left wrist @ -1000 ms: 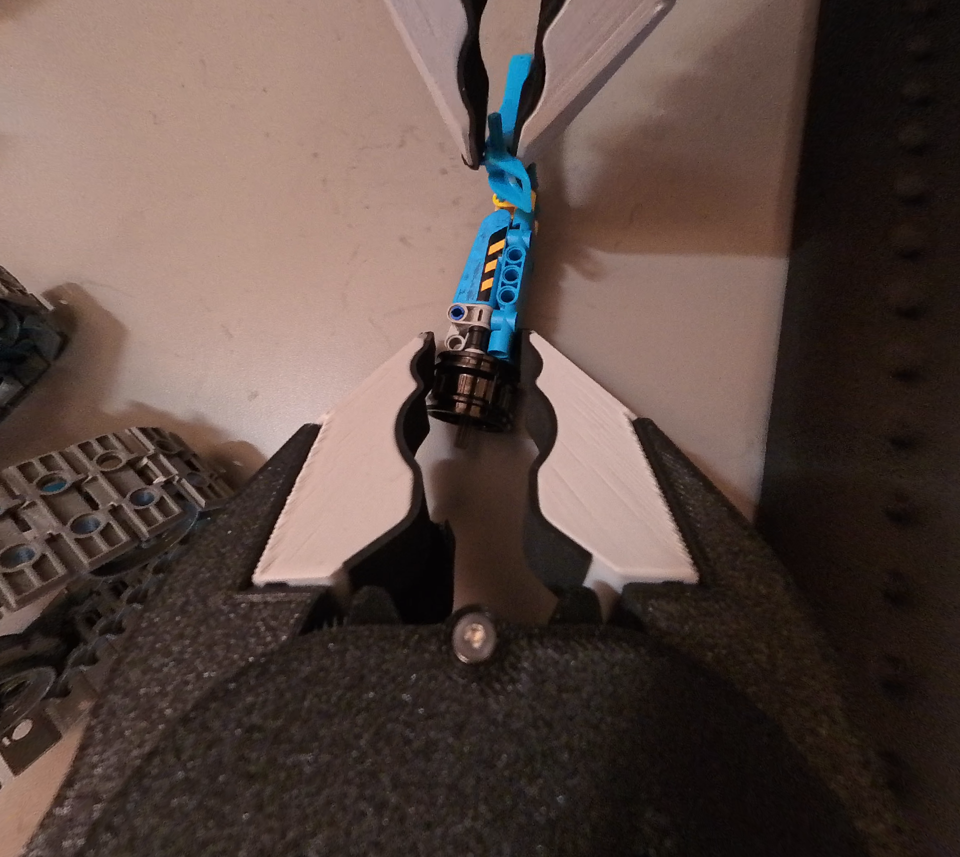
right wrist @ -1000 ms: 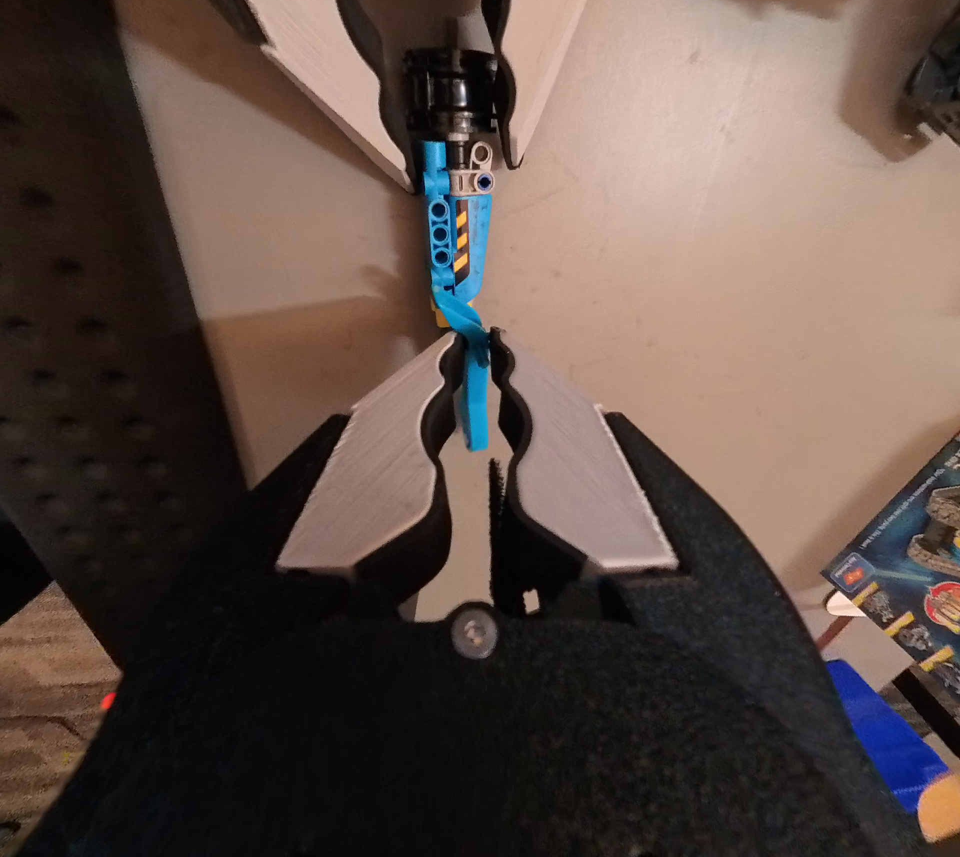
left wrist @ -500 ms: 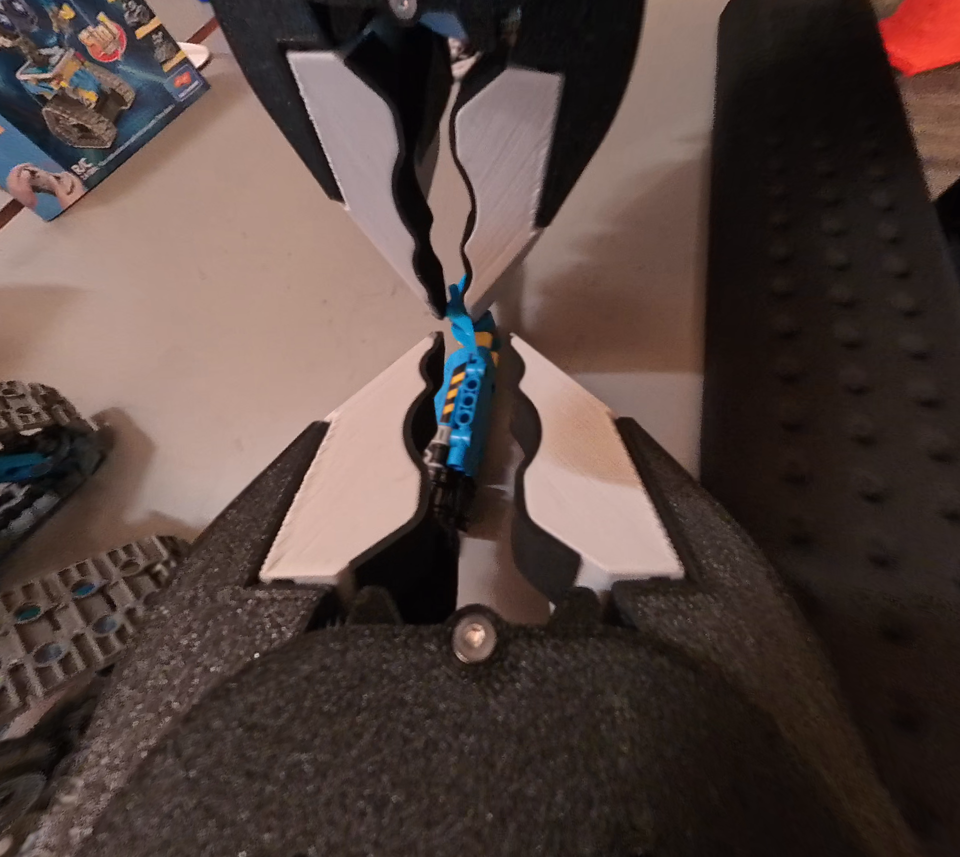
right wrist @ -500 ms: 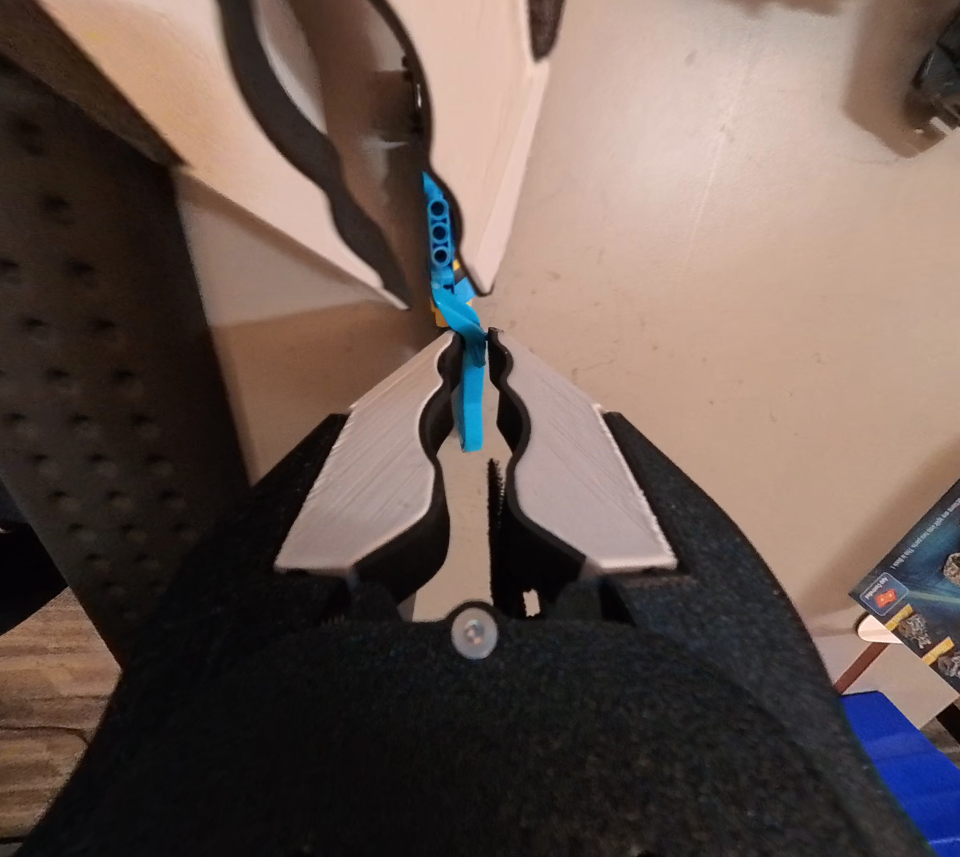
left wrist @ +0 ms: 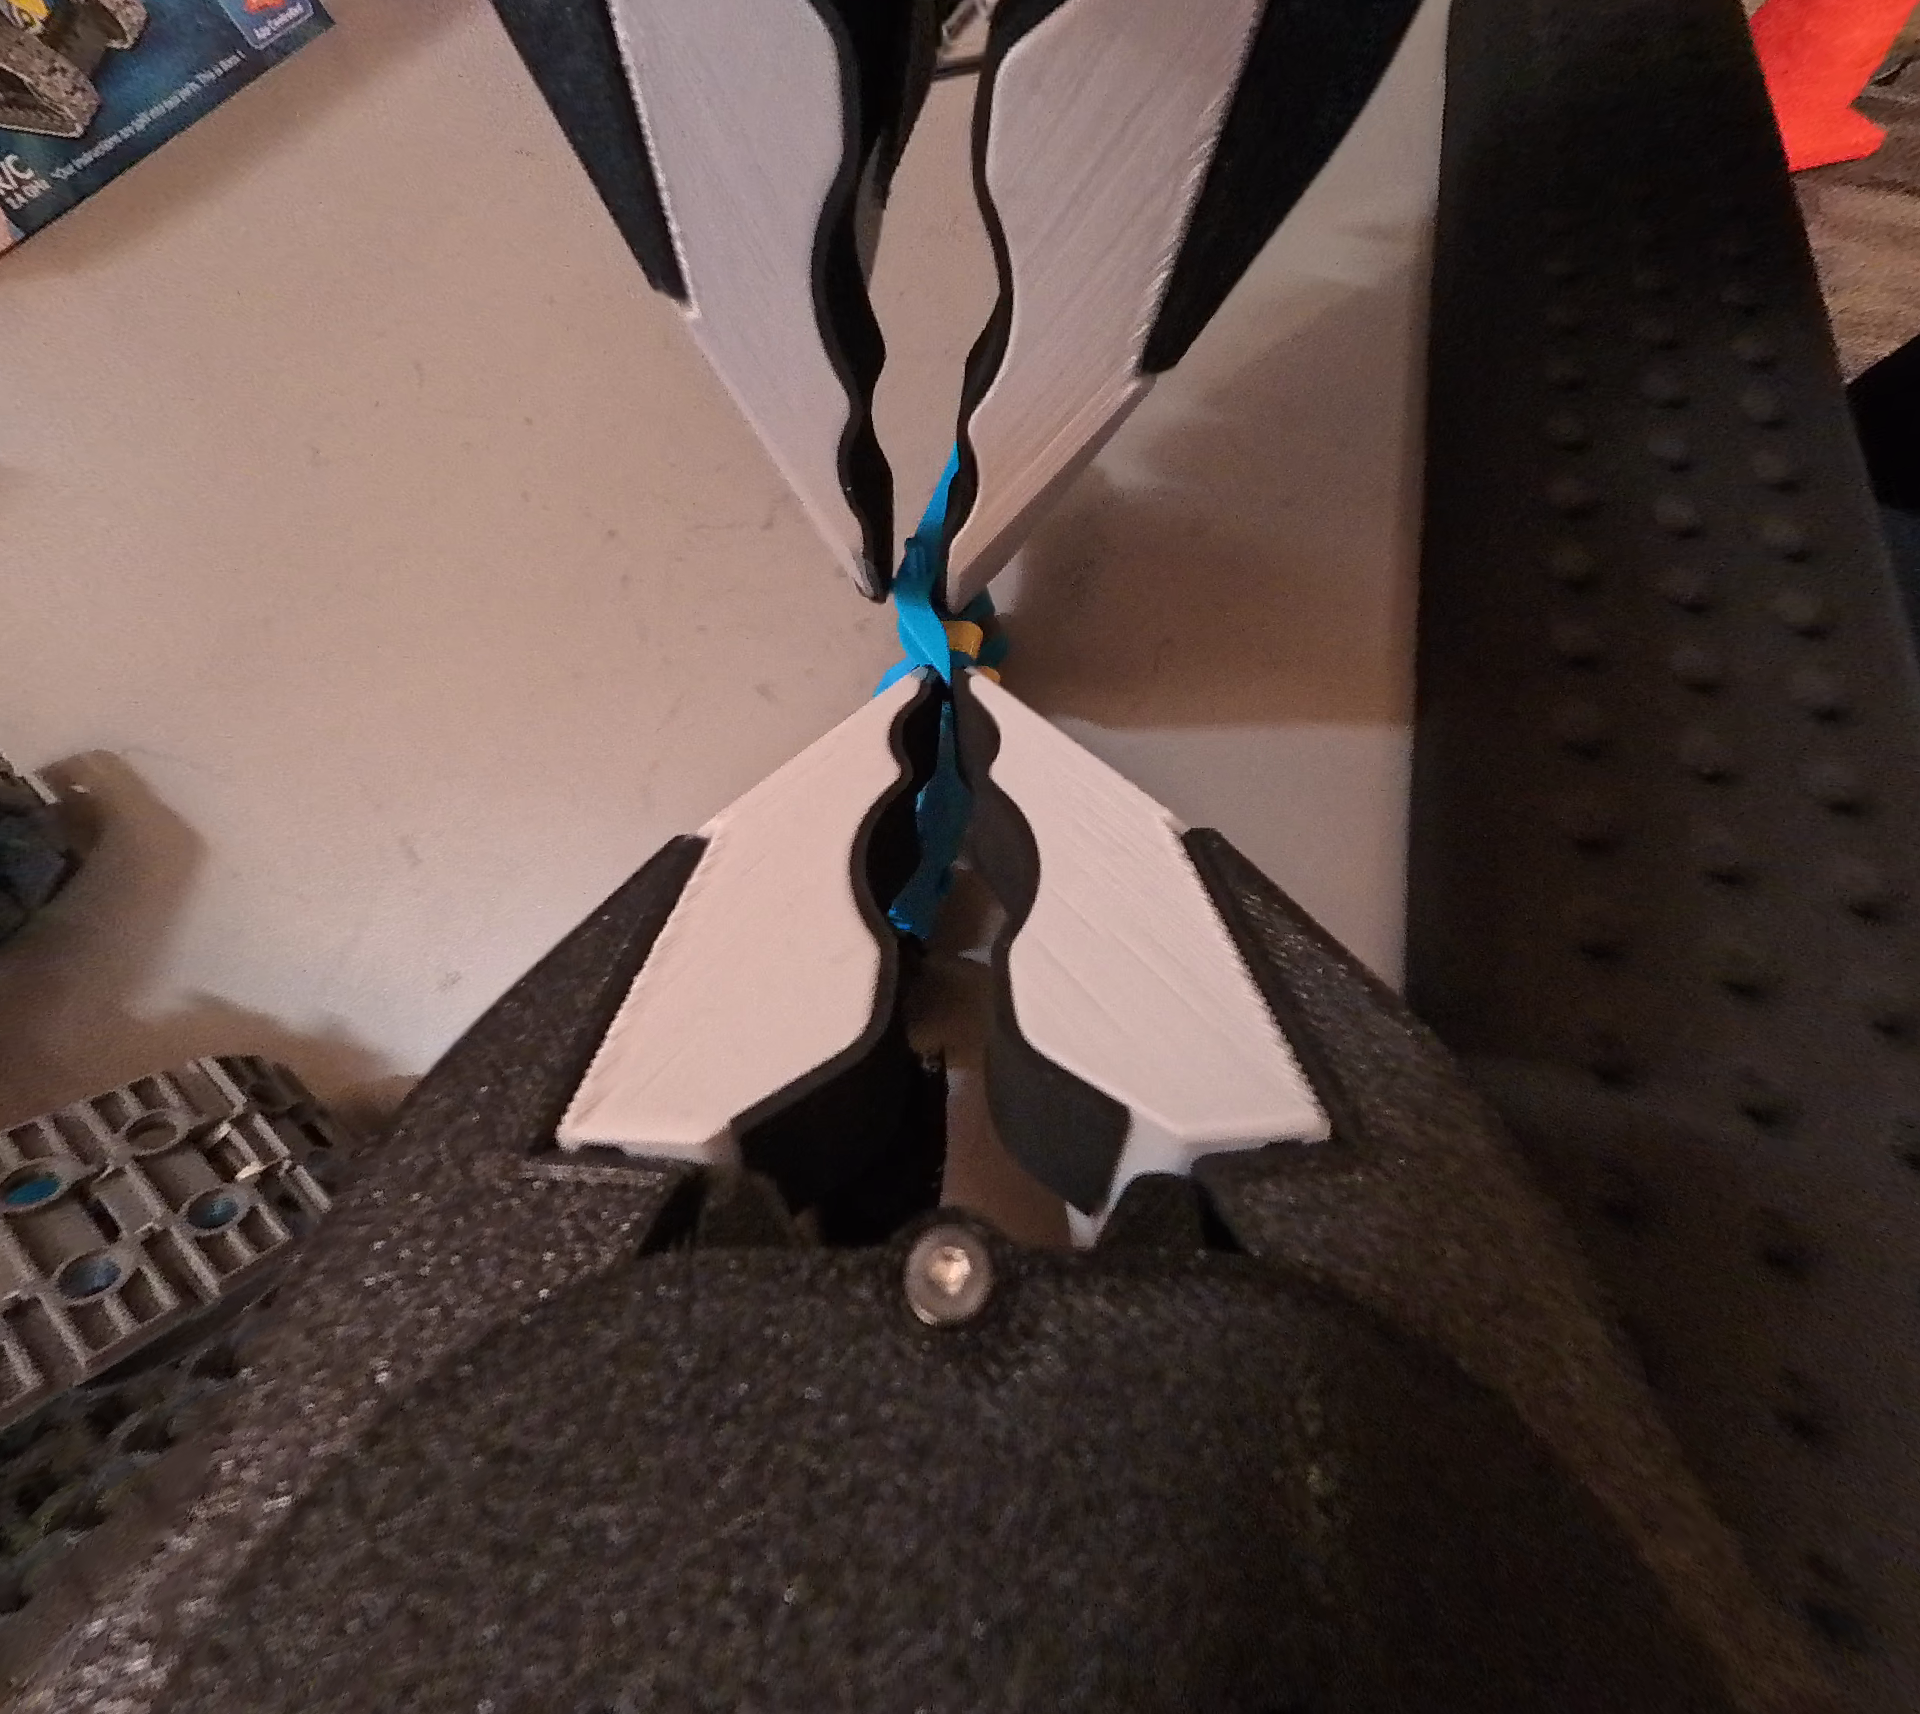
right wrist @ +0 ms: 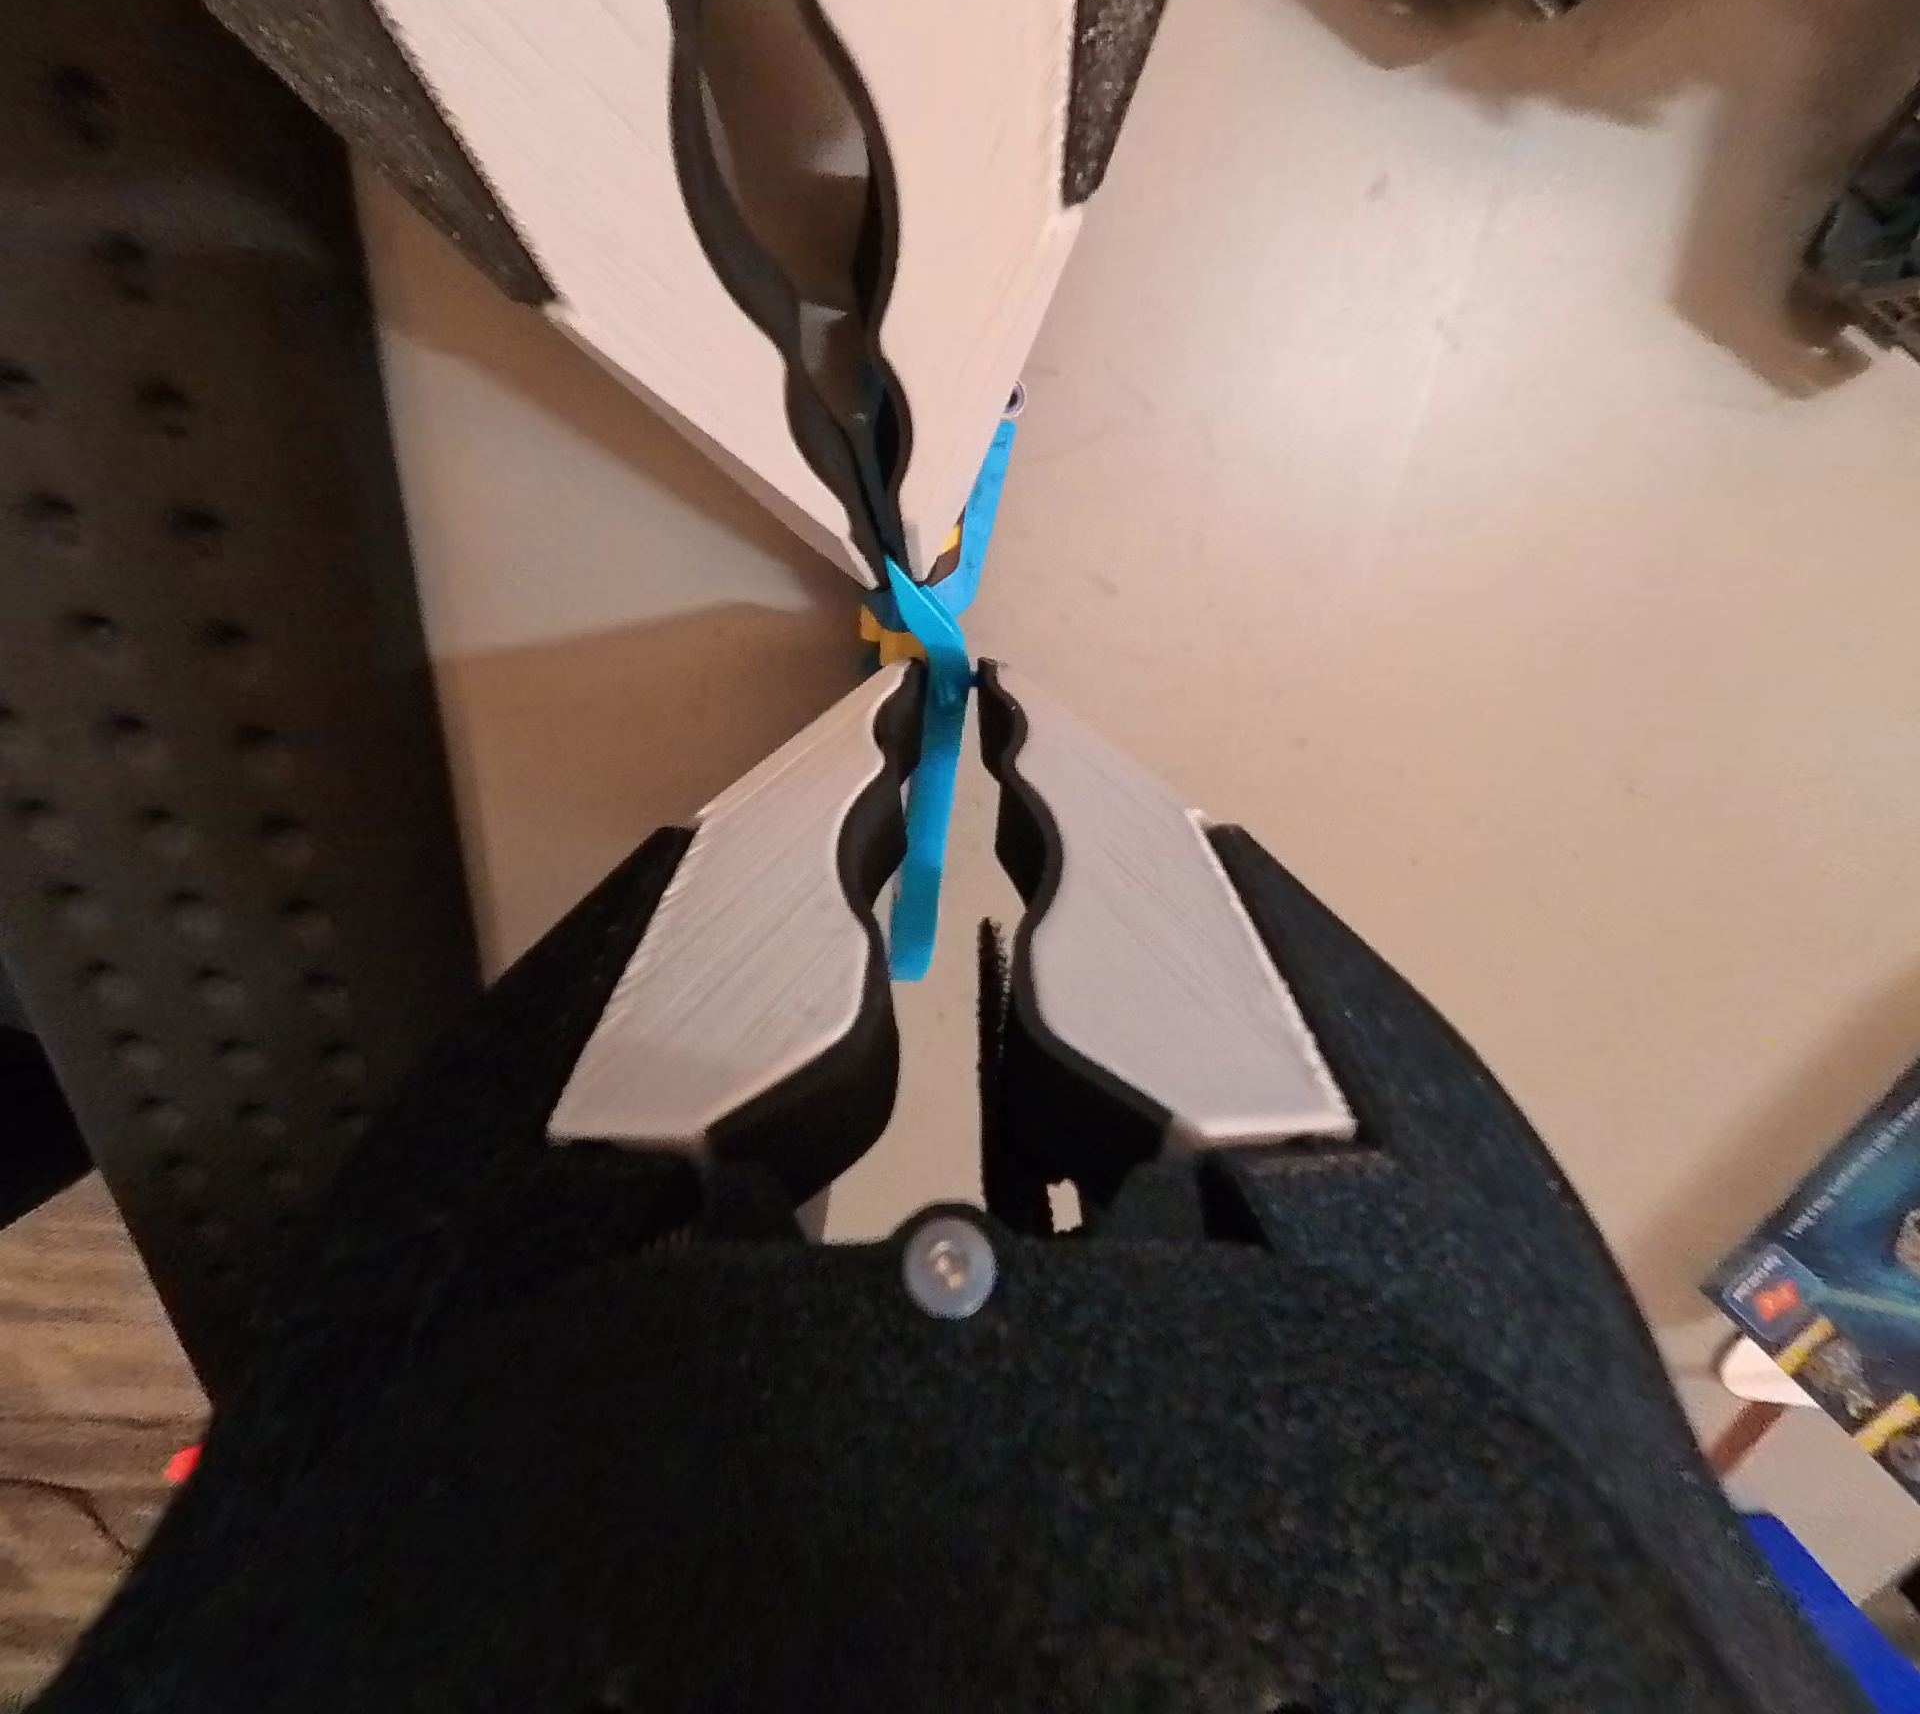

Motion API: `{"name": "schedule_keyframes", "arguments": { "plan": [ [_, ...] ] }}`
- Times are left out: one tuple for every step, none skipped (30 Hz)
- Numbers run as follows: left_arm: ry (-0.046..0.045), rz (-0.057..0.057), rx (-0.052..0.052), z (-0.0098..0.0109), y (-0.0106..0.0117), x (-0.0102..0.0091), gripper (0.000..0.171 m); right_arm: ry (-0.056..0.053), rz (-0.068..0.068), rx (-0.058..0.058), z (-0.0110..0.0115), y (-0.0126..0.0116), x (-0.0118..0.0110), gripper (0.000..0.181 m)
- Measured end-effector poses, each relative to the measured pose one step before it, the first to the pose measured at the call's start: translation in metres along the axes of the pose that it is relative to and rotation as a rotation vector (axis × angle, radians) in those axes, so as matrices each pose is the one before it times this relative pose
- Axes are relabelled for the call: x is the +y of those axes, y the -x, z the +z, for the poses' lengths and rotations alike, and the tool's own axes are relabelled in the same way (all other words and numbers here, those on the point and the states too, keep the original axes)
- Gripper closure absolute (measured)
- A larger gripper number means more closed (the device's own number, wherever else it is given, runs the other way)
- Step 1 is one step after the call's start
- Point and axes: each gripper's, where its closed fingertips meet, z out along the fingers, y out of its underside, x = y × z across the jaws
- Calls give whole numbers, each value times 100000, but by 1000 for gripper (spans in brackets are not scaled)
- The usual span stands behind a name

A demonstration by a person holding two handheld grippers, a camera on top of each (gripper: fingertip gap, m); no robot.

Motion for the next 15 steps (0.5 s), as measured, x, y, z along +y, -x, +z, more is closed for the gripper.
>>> {"name": "schedule_keyframes", "arguments": {
  "plan": [
    [-438,113,461,-41,-44,-18,171,-761,1064,-2287,1,74,-25,173],
    [-546,703,-196,-109,30,24,170,-971,923,-2394,5,114,-51,174],
    [-211,1166,-2333,-237,367,80,168,-742,848,-1037,18,-45,-36,174],
    [383,1485,-4783,-334,809,196,151,-463,724,-1088,11,-19,33,174],
    [1078,862,-4609,-326,911,395,133,-243,1022,-1628,-4,113,42,174],
    [1774,-557,-1112,-187,476,570,118,-270,347,-1084,-3,111,6,174],
    [2293,-1161,1869,24,-20,612,109,-209,353,-1101,10,150,-17,174],
    [1967,-393,1941,127,-163,407,109,316,561,-544,12,59,5,174],
    [1648,964,1830,187,-302,217,111,583,657,-128,-2,-12,6,174],
    [1705,1817,2374,197,-487,222,117,684,681,-157,-2,17,-14,174],
    [1787,1940,2519,174,-564,247,126,966,125,166,5,-3,12,174],
    [1428,1805,1745,129,-461,197,131,1147,516,101,2,-7,7,174],
    [1198,1219,393,128,-215,142,131,1287,475,-29,-4,18,-9,174],
    [1703,381,-67,171,-40,222,132,1108,595,-810,27,122,-48,174],
    [1937,-304,474,203,-35,233,139,856,1339,-1033,26,122,-94,174]
  ]
}}
